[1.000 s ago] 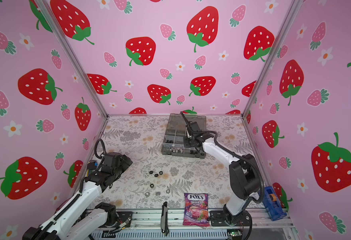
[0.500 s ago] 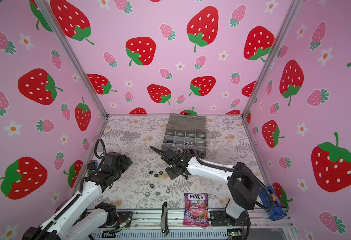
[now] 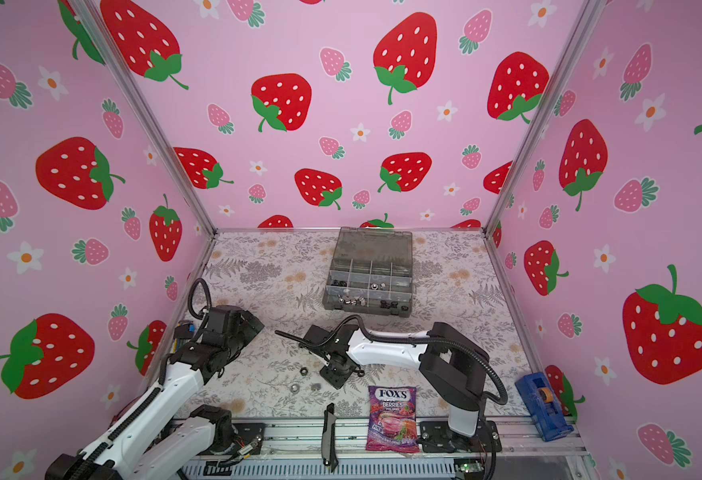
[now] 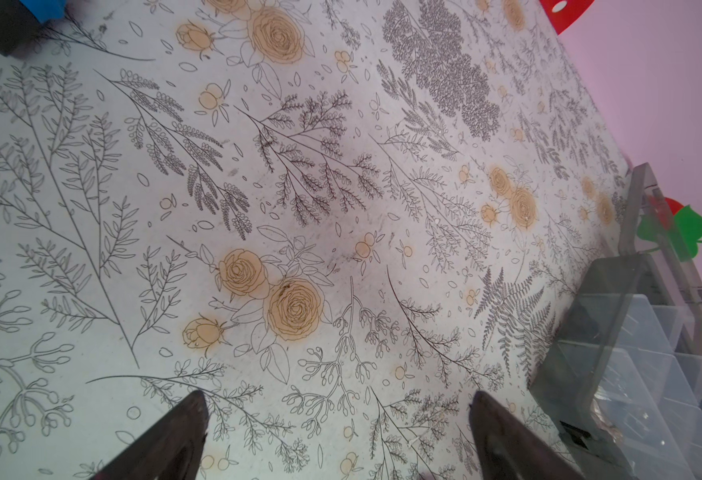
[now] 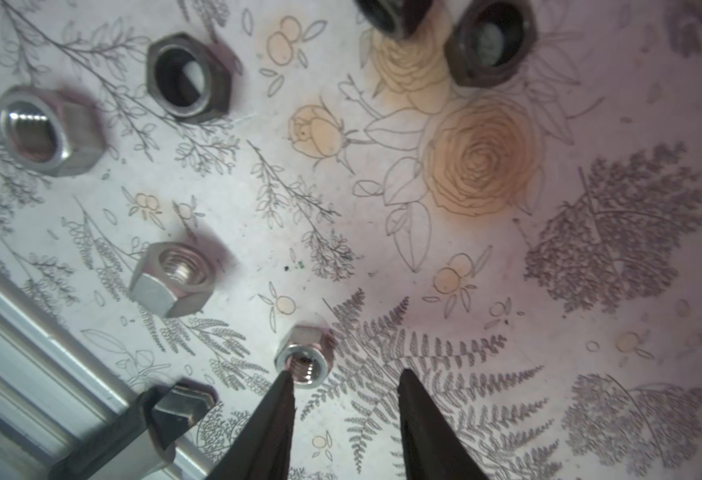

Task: Sort the screws and nuts into containers
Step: 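Move the right gripper back over the nut pile and lower onto a silver nut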

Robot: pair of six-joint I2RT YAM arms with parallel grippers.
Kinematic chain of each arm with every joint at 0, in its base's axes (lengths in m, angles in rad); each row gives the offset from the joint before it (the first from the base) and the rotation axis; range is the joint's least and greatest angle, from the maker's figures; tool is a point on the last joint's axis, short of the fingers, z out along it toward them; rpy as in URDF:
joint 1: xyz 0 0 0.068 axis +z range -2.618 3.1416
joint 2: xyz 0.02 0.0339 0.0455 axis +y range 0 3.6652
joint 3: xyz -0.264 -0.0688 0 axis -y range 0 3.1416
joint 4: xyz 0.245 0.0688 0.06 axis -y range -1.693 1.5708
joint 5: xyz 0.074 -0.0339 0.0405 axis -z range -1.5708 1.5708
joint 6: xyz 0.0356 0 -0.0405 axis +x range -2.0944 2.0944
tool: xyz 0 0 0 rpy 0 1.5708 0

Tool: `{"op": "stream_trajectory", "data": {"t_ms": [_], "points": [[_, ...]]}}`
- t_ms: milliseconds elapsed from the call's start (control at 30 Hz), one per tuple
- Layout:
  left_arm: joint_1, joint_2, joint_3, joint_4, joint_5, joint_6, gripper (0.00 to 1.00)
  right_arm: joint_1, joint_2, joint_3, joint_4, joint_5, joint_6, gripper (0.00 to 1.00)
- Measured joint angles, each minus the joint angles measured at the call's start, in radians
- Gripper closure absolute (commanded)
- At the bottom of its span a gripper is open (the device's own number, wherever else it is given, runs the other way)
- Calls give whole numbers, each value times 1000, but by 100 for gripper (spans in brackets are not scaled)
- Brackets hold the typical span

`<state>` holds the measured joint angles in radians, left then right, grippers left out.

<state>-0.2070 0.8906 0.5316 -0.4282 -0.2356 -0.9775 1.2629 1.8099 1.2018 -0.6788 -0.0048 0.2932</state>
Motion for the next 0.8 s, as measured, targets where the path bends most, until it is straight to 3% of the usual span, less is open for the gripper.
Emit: {"op": "stream_trajectory", "data": {"t_ms": [500, 800], "points": [[7, 0, 0, 0, 0, 0, 1, 12, 72, 20, -5, -39, -57, 58], [14, 0, 0, 0, 1, 0, 1, 13, 77, 24, -18, -19, -59, 65]]}}
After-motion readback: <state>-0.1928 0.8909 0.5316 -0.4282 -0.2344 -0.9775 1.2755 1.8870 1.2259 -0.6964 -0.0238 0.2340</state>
